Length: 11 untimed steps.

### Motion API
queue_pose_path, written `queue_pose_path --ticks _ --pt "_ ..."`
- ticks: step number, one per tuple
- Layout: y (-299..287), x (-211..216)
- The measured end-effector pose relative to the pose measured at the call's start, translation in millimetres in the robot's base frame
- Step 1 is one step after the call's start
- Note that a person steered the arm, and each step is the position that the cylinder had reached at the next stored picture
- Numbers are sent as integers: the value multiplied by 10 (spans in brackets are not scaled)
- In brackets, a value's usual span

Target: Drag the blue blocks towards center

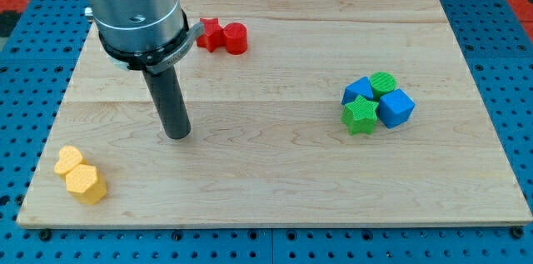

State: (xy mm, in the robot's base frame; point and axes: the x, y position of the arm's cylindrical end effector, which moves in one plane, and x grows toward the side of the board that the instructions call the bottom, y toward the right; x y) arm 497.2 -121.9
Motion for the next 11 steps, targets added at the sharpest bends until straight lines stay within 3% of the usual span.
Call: queue_pose_path --ticks 1,2,3,4,5,7,9,11 --pt "107 135" --pt "950 765" --pt "1929 698" --pt "2984 310" --pt "3384 -222" --pt "2667 -254" --pt "2094 -829" --pt "1987 -1422"
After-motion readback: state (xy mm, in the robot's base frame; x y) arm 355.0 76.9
